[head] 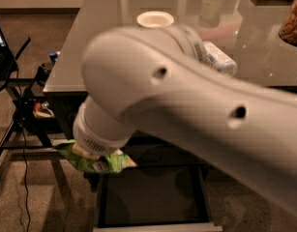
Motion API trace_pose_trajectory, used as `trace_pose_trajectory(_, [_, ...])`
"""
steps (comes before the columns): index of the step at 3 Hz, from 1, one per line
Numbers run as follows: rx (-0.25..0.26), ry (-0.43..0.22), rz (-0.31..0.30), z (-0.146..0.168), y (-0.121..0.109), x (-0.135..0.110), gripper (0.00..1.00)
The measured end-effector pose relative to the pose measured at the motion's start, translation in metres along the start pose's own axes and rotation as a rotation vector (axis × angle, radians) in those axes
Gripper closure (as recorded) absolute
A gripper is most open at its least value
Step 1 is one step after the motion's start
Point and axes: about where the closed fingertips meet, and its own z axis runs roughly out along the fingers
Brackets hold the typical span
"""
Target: Place green rice chip bag into bottom drawer
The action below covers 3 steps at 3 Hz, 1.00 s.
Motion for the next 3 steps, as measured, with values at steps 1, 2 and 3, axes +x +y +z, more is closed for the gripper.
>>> trace_pose_trajectory(1, [-0.032,-0.02,0.098,0.036,0.017,0.034,1.0])
trace_pose_trajectory(2, [-0.068,-0.039,0.187,0.071,0.028,0.066,1.0])
trace_pose_trajectory(3, [-0.115,-0.059,0.256,0.104,0.035,0.089,1.0])
